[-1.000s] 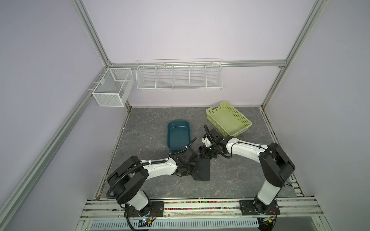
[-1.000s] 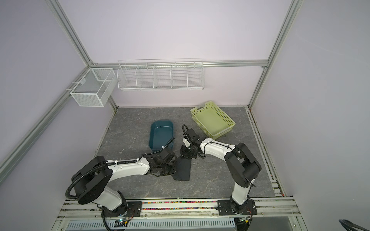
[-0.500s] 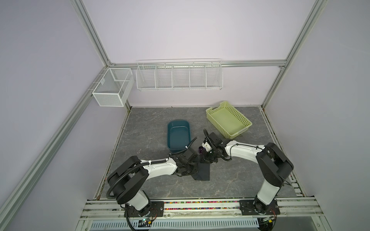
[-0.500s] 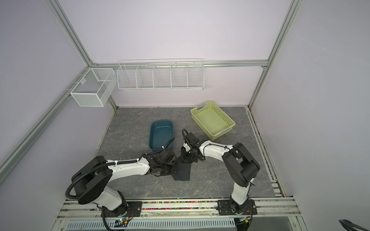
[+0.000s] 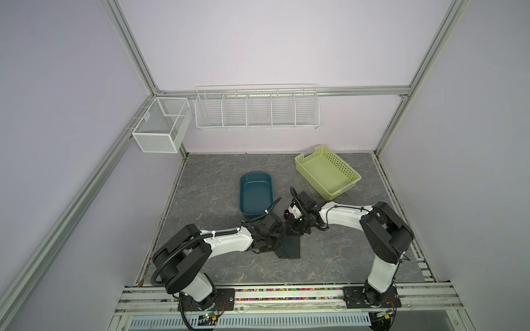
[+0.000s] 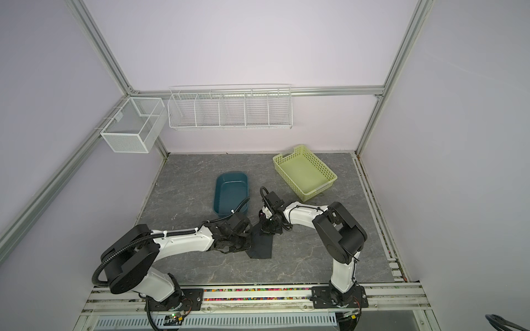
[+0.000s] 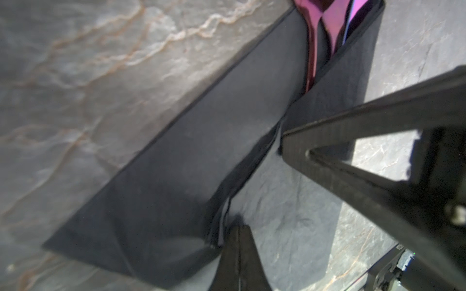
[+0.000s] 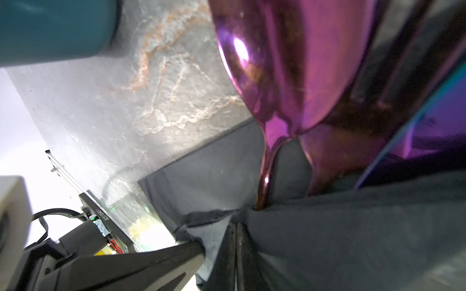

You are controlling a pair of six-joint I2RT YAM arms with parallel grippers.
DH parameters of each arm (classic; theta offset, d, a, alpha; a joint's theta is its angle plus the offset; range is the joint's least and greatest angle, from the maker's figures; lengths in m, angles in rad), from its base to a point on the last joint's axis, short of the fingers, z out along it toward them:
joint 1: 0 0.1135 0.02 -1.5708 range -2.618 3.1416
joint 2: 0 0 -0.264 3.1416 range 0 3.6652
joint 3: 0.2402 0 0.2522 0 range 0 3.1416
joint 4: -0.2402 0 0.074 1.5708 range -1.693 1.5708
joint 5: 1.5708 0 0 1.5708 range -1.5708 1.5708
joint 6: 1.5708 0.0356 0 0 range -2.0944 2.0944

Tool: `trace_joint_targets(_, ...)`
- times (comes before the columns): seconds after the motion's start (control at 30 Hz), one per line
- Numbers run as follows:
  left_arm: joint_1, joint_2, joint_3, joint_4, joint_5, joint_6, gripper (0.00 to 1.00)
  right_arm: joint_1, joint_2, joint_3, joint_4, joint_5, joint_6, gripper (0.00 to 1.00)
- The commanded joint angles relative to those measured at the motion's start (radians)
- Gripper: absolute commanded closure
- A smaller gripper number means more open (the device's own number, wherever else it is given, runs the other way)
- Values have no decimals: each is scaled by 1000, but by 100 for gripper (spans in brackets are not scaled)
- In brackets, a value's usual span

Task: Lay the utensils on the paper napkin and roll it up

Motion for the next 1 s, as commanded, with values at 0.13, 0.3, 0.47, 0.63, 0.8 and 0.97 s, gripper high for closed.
trace_joint_targets(0.13, 85, -199, -53, -85, -30, 5, 86, 8, 32, -35, -7, 19, -25, 93)
trace_joint_targets(0.3, 134, -312, -90, -159, -70, 15, 73, 8, 37, -35, -10, 15, -34, 93)
trace_joint_targets(0.47, 151, -359, -142, -157, -60, 19, 62, 9, 35, -35, -8, 11, -33, 93)
trace_joint_targets(0.63, 162, -346, -225, -36, 5, -23, 52, 10, 41, -30, -5, 5, -33, 93)
trace_joint_targets(0.8, 164, -299, -265, 71, 66, -65, 51, 10, 42, -31, -1, 5, -30, 93)
trace_joint_targets(0.97, 164, -244, -290, 157, 115, -95, 51, 13, 43, -34, 6, 5, -26, 93)
